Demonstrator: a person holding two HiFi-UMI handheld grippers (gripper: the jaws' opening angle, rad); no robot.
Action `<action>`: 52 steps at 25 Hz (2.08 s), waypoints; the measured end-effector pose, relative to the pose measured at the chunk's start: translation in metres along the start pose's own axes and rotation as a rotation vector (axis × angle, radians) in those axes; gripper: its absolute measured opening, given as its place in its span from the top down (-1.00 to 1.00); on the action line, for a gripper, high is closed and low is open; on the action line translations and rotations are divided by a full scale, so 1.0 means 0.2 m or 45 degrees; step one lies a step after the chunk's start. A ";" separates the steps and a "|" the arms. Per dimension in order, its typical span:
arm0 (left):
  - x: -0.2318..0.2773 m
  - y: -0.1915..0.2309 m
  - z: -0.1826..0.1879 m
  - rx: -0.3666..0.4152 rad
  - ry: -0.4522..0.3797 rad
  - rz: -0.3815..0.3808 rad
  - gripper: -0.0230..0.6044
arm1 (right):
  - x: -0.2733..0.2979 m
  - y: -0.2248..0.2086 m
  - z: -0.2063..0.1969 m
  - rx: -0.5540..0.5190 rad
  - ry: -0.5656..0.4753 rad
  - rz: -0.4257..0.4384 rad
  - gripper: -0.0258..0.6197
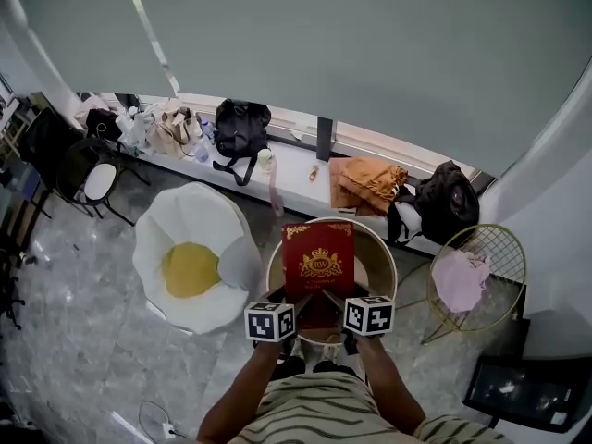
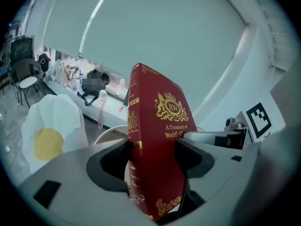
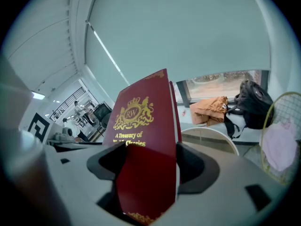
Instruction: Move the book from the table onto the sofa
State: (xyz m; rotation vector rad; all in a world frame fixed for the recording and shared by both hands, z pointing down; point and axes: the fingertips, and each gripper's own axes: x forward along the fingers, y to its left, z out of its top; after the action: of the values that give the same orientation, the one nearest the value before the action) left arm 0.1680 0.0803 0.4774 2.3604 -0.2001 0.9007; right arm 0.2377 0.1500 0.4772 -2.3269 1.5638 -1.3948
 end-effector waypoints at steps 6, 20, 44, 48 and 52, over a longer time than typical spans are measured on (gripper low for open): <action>-0.17 0.01 0.13 -0.015 -0.108 0.033 -0.06 | -0.04 0.17 0.14 -0.094 -0.040 0.045 -0.14; -0.48 0.06 0.33 -0.045 -0.348 0.151 -0.06 | -0.08 0.50 0.36 -0.281 -0.112 0.183 -0.14; -1.20 0.45 0.05 -0.344 -0.646 0.586 -0.06 | 0.09 1.31 0.10 -0.601 0.049 0.618 -0.14; -1.36 0.53 -0.03 -0.406 -0.691 0.654 -0.06 | 0.11 1.49 0.01 -0.659 0.091 0.683 -0.14; -1.47 0.63 -0.08 -0.451 -0.726 0.708 -0.06 | 0.17 1.64 -0.05 -0.696 0.122 0.740 -0.14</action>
State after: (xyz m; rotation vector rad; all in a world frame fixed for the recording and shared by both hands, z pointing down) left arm -0.1069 -0.0325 0.3570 2.1845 -1.1840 0.3422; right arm -0.0079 -0.0345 0.3571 -1.7453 2.6310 -1.0347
